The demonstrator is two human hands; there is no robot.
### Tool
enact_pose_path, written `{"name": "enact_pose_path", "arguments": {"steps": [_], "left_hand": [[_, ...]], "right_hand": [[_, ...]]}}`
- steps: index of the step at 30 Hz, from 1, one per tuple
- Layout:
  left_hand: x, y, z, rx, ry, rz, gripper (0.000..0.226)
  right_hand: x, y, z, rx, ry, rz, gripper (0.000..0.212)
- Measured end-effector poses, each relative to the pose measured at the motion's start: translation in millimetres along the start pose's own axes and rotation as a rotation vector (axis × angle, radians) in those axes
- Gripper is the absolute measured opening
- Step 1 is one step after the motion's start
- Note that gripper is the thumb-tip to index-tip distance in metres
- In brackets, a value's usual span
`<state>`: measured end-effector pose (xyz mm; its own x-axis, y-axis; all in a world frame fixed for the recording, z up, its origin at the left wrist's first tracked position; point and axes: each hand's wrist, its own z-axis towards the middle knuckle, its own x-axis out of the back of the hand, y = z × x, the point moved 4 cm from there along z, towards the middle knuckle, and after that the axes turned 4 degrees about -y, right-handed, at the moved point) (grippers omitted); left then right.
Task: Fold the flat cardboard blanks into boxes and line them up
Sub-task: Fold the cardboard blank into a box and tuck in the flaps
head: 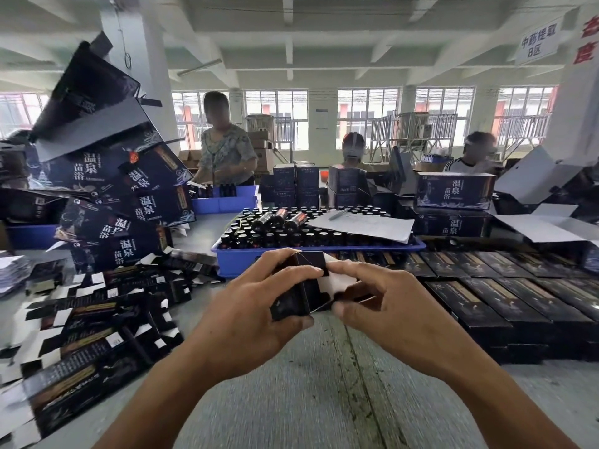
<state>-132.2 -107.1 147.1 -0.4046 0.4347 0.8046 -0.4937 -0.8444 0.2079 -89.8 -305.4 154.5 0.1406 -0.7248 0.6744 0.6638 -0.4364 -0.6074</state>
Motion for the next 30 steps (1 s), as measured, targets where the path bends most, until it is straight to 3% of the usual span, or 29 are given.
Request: {"name": "enact_pose_path", "arguments": {"steps": [2,5,11,16,23,30], "left_hand": [[-0.7,3.9,0.1,-0.012,0.008,-0.010,0.066],[-0.4,9.1,0.6,-0.039,0.050,-0.022,0.063],[1.3,12.6,2.0,-0.043,0.112,0.005,0.062],[4.0,15.8,-0.7,-0.038,0.136,0.040,0.063],[-2.7,13.7,-1.4,0.066,0.134,-0.083,0.107],[-14.6,23.2,-0.8,0.059,0.146,-0.118,0.088]], "right_hand": [[2.0,0.5,0.1,-0.008,0.099,0.047,0.040],[1.5,-1.9,-2.3,-0.005,0.182,0.081,0.032],[-3.6,-3.0,-4.2,-0.022,0.266,0.140,0.043],[-7.4,-6.8,-6.0,0.023,0.190,0.150,0.026],[-4.5,-3.8,-2.6,0.002,0.204,0.313,0.014],[-6.4,-2.0,-3.3,-0.027,0.233,0.328,0.012]]}}
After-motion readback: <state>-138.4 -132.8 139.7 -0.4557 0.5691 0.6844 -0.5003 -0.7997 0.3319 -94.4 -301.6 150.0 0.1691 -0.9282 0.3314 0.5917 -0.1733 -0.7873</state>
